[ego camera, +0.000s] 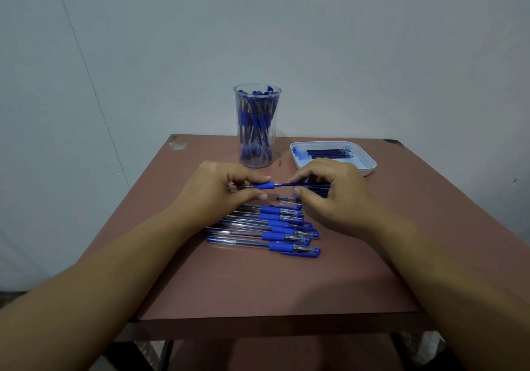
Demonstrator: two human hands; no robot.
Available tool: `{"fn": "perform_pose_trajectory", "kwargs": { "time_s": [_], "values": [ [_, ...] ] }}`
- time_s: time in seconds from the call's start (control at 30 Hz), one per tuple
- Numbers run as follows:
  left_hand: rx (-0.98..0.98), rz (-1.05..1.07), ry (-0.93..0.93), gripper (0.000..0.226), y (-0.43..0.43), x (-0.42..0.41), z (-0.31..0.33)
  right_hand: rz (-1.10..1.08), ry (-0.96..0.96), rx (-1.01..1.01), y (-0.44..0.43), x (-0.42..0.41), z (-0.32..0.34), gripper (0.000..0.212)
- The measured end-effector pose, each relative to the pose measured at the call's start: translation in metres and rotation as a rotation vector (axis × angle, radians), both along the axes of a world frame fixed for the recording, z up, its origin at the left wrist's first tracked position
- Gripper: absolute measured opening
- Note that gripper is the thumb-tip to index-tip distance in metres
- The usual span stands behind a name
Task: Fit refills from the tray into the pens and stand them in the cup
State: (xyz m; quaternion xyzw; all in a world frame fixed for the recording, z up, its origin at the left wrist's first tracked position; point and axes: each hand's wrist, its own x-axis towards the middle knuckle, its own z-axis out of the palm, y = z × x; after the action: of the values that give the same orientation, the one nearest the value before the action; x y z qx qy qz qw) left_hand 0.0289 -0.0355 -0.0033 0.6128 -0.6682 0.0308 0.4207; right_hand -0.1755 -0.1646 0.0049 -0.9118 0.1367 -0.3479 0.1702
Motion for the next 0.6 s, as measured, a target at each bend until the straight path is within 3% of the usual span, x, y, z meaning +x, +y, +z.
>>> {"fn": "perform_pose_trajectory", "kwargs": {
  "time_s": [0.2,0.6],
  "values": [
    [0.005,0.001,-0.042,0.032,-0.001,0.000,-0.001,0.030,0.005,-0.112,-0.001,0.005,-0.001,0.016],
    [0.031,0.074,0.031,0.027,0.000,0.016,0.000,-0.124,0.016,0.056,-0.043,-0.024,-0.005,0.014]
  ]
}}
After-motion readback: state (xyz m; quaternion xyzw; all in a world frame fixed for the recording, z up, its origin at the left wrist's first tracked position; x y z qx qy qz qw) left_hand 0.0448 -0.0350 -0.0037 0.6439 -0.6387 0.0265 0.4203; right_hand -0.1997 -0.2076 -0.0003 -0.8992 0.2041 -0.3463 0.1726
